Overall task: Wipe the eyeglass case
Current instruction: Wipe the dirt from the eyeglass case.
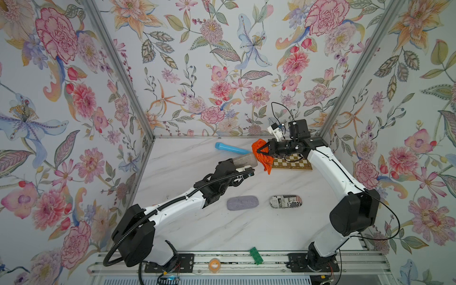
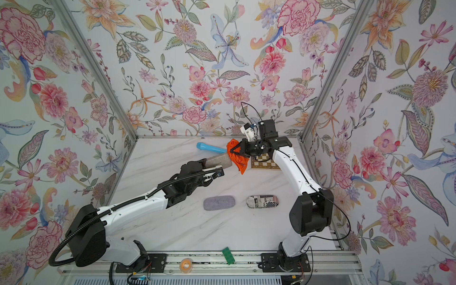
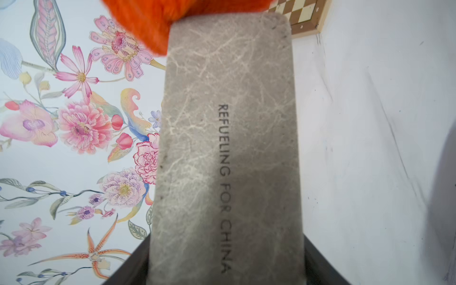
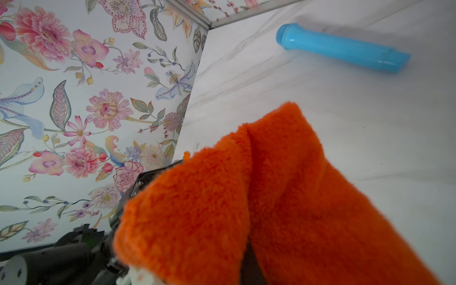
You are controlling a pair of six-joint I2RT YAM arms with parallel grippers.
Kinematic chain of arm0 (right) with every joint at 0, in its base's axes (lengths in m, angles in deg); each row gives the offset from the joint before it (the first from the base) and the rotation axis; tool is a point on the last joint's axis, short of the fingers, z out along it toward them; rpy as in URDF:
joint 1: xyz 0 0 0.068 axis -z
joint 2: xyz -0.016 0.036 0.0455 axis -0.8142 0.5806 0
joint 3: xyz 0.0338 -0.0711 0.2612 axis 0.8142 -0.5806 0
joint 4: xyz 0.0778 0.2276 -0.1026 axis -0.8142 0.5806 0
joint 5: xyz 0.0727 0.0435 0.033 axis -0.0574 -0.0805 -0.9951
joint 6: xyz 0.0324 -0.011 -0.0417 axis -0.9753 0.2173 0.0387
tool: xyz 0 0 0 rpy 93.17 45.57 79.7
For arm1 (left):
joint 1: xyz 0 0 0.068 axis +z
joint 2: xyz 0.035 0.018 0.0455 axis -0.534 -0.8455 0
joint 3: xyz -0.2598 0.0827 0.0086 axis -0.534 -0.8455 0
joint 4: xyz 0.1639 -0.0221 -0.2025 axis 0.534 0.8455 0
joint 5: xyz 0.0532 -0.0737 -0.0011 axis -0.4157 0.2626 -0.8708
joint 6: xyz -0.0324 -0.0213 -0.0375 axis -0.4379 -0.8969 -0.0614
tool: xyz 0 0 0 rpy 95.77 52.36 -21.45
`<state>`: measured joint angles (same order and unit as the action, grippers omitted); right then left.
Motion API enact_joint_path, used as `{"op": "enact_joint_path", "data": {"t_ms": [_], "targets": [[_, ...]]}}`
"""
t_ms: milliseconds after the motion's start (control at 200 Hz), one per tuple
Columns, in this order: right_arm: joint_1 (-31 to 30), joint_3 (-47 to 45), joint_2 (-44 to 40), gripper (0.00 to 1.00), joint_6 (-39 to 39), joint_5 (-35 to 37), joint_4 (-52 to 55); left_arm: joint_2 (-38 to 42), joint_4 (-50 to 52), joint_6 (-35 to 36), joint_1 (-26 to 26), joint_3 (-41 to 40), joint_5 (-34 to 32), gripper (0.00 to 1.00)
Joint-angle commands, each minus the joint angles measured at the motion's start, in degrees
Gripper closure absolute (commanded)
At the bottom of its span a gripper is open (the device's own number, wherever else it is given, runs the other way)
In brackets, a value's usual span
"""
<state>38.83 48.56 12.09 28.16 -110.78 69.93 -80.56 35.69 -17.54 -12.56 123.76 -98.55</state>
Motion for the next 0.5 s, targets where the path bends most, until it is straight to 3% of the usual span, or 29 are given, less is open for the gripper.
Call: {"op": "enact_joint_path", "data": {"t_ms": [0,210,375,495], "targets": [[-0.23,-4.51,-10.04,1.0,-1.4,4.31,-9.35,3.64,2.17,-20.12,5.73,4.38,9.28,0.63],[-2.44,-20.58,-20.71,1.0,-8.59,4.82,-30.39,1.05,3.27,-46.69,12.55,7.53,36.22,0.63],[-12.26,-20.54,-20.22,1.0,-3.25,9.24,-32.05,-0.71,-1.91,-56.04,12.61,8.7,49.35,0.63],[-12.17,-17.97,-16.2,1.0,-4.82,7.02,-35.41,-1.08,-4.91,-58.92,12.71,9.02,55.05,0.63]]}}
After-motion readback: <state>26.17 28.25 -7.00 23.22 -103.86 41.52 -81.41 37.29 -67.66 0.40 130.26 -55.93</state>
